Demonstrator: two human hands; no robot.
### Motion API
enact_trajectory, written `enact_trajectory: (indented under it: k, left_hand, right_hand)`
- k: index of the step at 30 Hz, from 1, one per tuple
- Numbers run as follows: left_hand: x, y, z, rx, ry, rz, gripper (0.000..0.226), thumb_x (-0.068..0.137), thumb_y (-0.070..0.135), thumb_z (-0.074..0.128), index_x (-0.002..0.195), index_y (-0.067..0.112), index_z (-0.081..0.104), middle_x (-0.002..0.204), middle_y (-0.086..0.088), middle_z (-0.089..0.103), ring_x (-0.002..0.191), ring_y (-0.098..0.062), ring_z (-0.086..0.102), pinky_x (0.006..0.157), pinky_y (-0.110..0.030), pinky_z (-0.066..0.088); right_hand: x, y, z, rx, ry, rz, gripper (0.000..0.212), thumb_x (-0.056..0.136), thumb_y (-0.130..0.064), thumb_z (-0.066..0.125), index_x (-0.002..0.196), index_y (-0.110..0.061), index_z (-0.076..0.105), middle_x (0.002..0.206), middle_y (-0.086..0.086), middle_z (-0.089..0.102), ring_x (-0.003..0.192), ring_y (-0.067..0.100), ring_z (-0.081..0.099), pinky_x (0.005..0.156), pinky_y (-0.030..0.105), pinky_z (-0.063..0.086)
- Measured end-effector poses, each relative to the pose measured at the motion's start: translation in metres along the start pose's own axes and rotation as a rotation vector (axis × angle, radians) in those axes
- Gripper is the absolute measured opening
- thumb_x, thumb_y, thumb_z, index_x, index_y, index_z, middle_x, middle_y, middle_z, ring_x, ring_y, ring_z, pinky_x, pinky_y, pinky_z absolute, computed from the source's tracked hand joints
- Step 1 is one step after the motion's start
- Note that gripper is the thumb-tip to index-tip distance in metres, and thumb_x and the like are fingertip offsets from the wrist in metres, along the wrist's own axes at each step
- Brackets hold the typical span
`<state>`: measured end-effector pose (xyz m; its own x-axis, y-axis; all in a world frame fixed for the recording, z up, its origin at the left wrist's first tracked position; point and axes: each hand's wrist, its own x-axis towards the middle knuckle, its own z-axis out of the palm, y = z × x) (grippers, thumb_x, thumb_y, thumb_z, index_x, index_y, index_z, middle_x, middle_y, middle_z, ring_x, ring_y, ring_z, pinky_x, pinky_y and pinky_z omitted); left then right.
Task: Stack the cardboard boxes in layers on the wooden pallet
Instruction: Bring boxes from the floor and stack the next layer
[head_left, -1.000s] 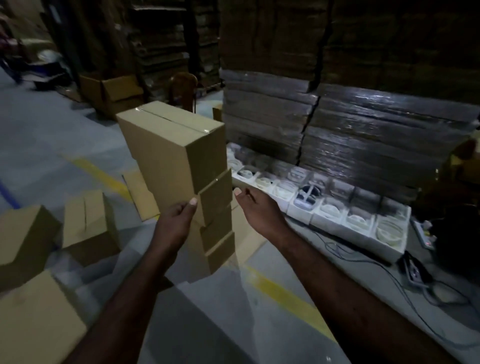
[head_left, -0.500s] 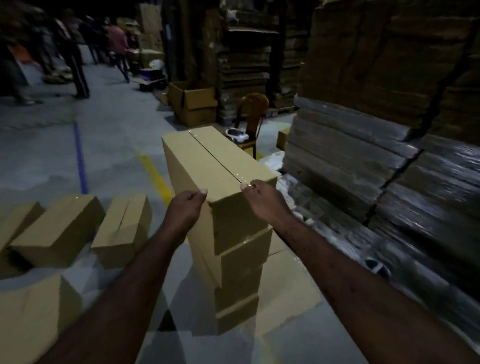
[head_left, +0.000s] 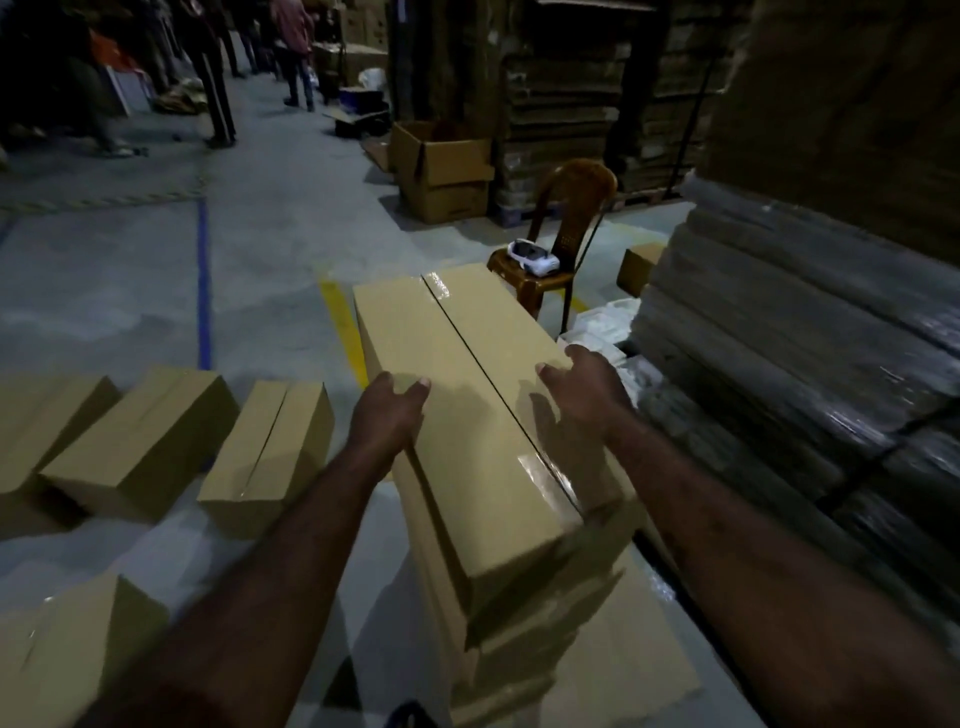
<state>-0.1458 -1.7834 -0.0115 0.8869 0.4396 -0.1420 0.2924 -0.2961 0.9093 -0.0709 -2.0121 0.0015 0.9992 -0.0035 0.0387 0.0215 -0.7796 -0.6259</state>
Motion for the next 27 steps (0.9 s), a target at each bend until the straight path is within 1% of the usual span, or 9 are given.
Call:
enact_trajectory:
  k: [5, 7, 9, 11, 14, 16, 20, 22, 27]
  left_hand:
    - [0.053, -0.001, 0.009, 0.088, -0.060, -0.066, 0.092, 0.095, 0.042, 0.061, 0.159, 0.011, 0.003, 0.161, -0.011, 0.024, 0.142, -0.031, 0.034, 0.112, -0.035, 0.036]
    - [0.060, -0.004, 0.015, 0.122, -0.102, -0.121, 0.103, 0.092, 0.047, 0.063, 0.157, 0.019, -0.012, 0.163, -0.014, 0.016, 0.142, -0.033, 0.033, 0.112, -0.040, 0.038]
    - [0.063, -0.003, 0.020, 0.157, -0.090, -0.134, 0.107, 0.091, 0.049, 0.063, 0.156, 0.019, -0.016, 0.163, -0.017, 0.014, 0.142, -0.034, 0.034, 0.111, -0.039, 0.040]
    - [0.065, 0.001, 0.021, 0.165, -0.053, -0.138, 0.107, 0.091, 0.049, 0.064, 0.157, 0.017, -0.014, 0.163, -0.017, 0.015, 0.142, -0.034, 0.034, 0.109, -0.036, 0.038]
    - [0.060, 0.013, 0.013, 0.202, 0.006, -0.094, 0.096, 0.094, 0.046, 0.061, 0.159, 0.012, -0.001, 0.162, -0.014, 0.024, 0.143, -0.029, 0.034, 0.108, -0.028, 0.034]
    - [0.050, 0.020, 0.000, 0.230, 0.070, -0.074, 0.092, 0.094, 0.044, 0.062, 0.159, 0.009, 0.008, 0.161, -0.013, 0.027, 0.144, -0.027, 0.034, 0.108, -0.027, 0.033]
    - [0.024, 0.021, -0.034, 0.254, 0.157, -0.082, 0.098, 0.086, 0.052, 0.070, 0.158, 0.010, 0.018, 0.161, -0.011, 0.029, 0.143, -0.028, 0.035, 0.112, -0.034, 0.035]
    - [0.003, 0.015, -0.052, 0.231, 0.192, -0.097, 0.102, 0.077, 0.059, 0.074, 0.155, 0.014, 0.027, 0.155, -0.010, 0.040, 0.136, -0.030, 0.044, 0.110, -0.040, 0.040]
    - [-0.076, 0.001, -0.099, 0.243, 0.302, -0.133, 0.087, 0.068, 0.066, 0.075, 0.136, 0.020, 0.046, 0.132, -0.002, 0.056, 0.117, -0.026, 0.054, 0.099, -0.045, 0.048]
  right_hand:
    - [0.068, -0.010, 0.021, -0.099, -0.125, 0.012, 0.051, 0.093, -0.051, 0.061, 0.122, -0.009, 0.055, 0.115, 0.010, 0.063, 0.108, 0.029, 0.060, 0.080, 0.029, 0.038]
    - [0.085, -0.014, 0.026, -0.102, -0.172, 0.044, 0.044, 0.092, -0.052, 0.063, 0.111, -0.012, 0.057, 0.102, 0.003, 0.063, 0.096, 0.023, 0.059, 0.077, 0.028, 0.038]
    - [0.097, -0.016, 0.029, -0.112, -0.198, 0.068, 0.040, 0.091, -0.054, 0.064, 0.097, -0.015, 0.056, 0.083, -0.004, 0.062, 0.091, 0.024, 0.063, 0.074, 0.028, 0.040]
    - [0.105, -0.020, 0.029, -0.142, -0.220, 0.043, 0.048, 0.088, -0.061, 0.060, 0.097, -0.014, 0.061, 0.084, -0.001, 0.065, 0.095, 0.027, 0.067, 0.075, 0.030, 0.044]
    - [0.110, -0.033, 0.024, -0.205, -0.230, 0.002, 0.067, 0.081, -0.070, 0.054, 0.120, -0.015, 0.061, 0.116, 0.008, 0.065, 0.107, 0.032, 0.063, 0.090, 0.040, 0.051]
    - [0.108, -0.046, 0.018, -0.235, -0.271, -0.045, 0.071, 0.080, -0.073, 0.056, 0.121, -0.015, 0.063, 0.120, 0.009, 0.066, 0.108, 0.033, 0.063, 0.094, 0.043, 0.051]
    - [0.099, -0.064, 0.011, -0.190, -0.365, -0.144, 0.096, 0.065, -0.084, 0.060, 0.126, -0.010, 0.057, 0.120, 0.010, 0.065, 0.103, 0.031, 0.063, 0.082, 0.037, 0.052]
    - [0.087, -0.069, 0.016, -0.138, -0.401, -0.195, 0.100, 0.067, -0.083, 0.065, 0.132, -0.009, 0.047, 0.126, 0.011, 0.059, 0.105, 0.029, 0.059, 0.073, 0.033, 0.047]
    - [0.028, -0.100, 0.032, -0.075, -0.487, -0.405, 0.099, 0.074, -0.078, 0.064, 0.138, -0.006, 0.041, 0.137, 0.015, 0.053, 0.119, 0.032, 0.055, 0.085, 0.036, 0.046]
